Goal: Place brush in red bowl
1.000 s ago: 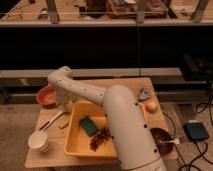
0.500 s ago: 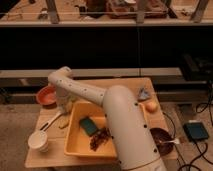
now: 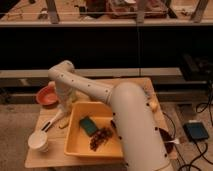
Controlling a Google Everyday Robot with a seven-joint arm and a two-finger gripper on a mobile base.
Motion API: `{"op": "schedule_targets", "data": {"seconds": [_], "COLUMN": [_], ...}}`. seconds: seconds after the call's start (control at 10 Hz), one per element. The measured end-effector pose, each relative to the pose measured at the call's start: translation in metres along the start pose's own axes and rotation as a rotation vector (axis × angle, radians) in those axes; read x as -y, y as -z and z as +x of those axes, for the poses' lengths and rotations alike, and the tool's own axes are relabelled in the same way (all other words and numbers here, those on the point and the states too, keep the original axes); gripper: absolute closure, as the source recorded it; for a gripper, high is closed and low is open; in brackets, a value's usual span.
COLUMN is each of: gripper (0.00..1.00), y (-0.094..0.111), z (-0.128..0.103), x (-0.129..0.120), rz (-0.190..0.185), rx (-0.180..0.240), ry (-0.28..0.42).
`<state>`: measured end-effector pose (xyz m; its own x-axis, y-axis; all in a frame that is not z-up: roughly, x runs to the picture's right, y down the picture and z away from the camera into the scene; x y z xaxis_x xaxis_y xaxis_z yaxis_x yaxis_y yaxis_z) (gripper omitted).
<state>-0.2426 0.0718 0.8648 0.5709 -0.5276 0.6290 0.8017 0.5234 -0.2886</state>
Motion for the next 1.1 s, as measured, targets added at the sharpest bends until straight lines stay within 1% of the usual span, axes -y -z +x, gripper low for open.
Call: {"op": "schedule_targets", "data": {"seconds": [0.2,0.3,0.5,0.7,0.9,1.0,1.1], "gripper": [0.91,0.91,0.91,0.91,0.91,0.91,0.91], "y": [0.006,0.001,-0.015,-0.015,0.004,0.020,0.029], "z": [-0.001,-0.001,0.002,0.001,-0.001,-0.002,-0.002], "x": [-0.001,-0.003,-0.008,-0.008,-0.004,-0.001,0.001], "rz": [-0.015,-0.025,-0.040,-0.026,0.003,0.026,0.043], "rx": [0.014,0.025,0.052,0.058,0.061,0.070,0.083], "ry": [-0.016,-0.023,-0.044,-0.042,-0.042,-0.048,-0.057]}}
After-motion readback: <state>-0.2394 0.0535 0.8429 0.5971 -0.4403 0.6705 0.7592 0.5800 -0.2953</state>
